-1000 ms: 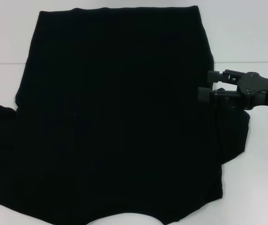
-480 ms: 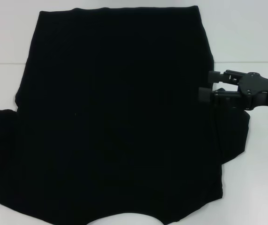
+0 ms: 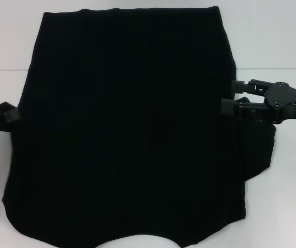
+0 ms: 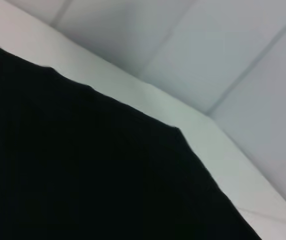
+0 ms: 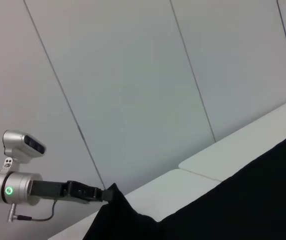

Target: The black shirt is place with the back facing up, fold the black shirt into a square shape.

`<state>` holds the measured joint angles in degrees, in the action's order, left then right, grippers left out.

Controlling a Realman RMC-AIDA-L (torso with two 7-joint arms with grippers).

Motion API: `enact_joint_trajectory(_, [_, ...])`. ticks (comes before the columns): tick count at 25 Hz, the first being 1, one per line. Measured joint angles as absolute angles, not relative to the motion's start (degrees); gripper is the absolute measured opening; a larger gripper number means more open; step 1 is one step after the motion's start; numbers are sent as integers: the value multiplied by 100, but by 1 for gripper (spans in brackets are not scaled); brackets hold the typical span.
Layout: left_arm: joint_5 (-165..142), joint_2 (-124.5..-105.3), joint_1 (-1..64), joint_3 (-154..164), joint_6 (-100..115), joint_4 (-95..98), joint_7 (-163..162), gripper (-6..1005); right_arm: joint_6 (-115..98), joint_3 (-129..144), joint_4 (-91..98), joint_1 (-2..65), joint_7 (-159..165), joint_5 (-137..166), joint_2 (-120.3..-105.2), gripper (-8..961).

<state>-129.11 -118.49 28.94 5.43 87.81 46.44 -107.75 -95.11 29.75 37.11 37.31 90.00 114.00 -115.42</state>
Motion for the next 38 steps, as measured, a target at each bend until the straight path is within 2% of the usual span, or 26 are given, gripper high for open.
enact_joint_trajectory(17, [-12919,-12032,3210,2142,8655,4020,-10331,7,-9499,2970,3718,3723,9001,11381,-11537,945])
enact_joint_trajectory(23, [-12917,-12054,3209,2197,8582,4034,-10185,114,-9497,2970,3723,3730,9021,11322,-11539,945])
enact_joint_trajectory(25, [-12901,-12043,3188,2128,8556,4072,-10182,293,-9489,2970,3726,3725,9031,11312,-11530,945])
enact_joint_trajectory(36, [-13124,-11989,2982,1540,7029,4172,-11270,516,-9473,2970,3743,3720,9074,11237,-11498,944])
enact_joint_trajectory(38, [-13311,-11988,2978,1538,6845,4201,-11439,614,-9472,2971,3748,3727,9081,11237,-11497,944])
